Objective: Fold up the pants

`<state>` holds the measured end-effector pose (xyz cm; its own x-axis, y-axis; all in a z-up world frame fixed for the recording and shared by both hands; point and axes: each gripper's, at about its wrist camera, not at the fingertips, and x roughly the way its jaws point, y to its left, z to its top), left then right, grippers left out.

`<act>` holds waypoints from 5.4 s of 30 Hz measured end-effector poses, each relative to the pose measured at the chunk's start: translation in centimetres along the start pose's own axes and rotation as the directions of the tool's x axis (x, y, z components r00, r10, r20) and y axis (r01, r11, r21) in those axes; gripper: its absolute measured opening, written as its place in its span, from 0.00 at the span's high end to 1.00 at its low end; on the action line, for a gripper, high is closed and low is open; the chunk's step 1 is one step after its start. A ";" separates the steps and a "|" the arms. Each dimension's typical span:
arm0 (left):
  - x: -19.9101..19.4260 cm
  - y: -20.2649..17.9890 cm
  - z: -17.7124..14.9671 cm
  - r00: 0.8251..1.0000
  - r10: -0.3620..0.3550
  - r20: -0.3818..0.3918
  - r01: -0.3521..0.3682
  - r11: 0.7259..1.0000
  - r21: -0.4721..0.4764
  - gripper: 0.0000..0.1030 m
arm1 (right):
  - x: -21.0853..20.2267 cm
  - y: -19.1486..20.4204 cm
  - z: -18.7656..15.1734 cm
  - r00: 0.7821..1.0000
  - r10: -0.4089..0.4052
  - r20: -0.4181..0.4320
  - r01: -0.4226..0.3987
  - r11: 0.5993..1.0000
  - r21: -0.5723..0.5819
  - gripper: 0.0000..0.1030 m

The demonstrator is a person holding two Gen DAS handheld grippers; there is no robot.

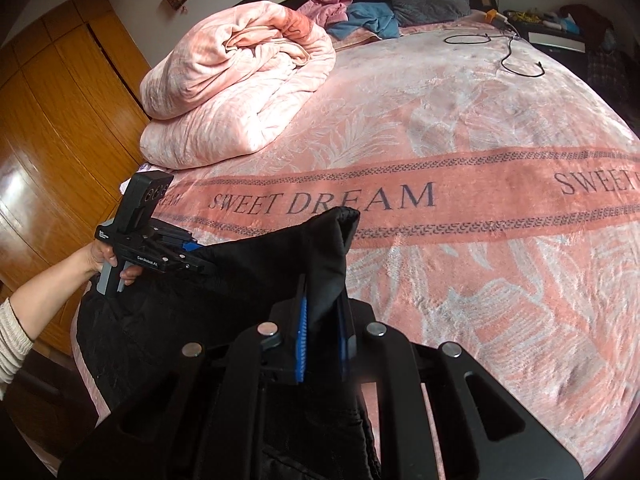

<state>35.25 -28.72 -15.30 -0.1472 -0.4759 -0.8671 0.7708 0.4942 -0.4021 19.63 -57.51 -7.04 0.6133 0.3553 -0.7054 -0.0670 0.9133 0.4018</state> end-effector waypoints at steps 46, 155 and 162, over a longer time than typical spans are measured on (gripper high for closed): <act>-2.4 -30.6 -29.5 0.504 0.660 0.557 -0.770 0.636 -0.057 0.91 | -11.3 7.0 -23.0 0.994 -0.111 0.010 0.109 0.991 0.082 0.96; -16.2 -7.3 -36.2 0.633 0.744 0.212 -0.448 0.576 -0.683 0.08 | 13.2 30.6 -15.8 0.795 -0.042 -0.605 -0.295 0.844 -0.447 0.98; -17.9 -9.1 -38.0 0.481 0.827 0.291 -0.453 0.518 -0.726 0.08 | 5.1 31.0 -12.8 0.969 -0.011 -0.247 -0.117 0.860 -0.496 0.99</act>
<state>7.35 2.93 -7.30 0.7473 -0.0316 -0.6638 0.0161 0.9994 -0.0294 10.58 -24.88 -5.67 0.4002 0.3832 -0.8324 -0.5198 0.8430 0.1382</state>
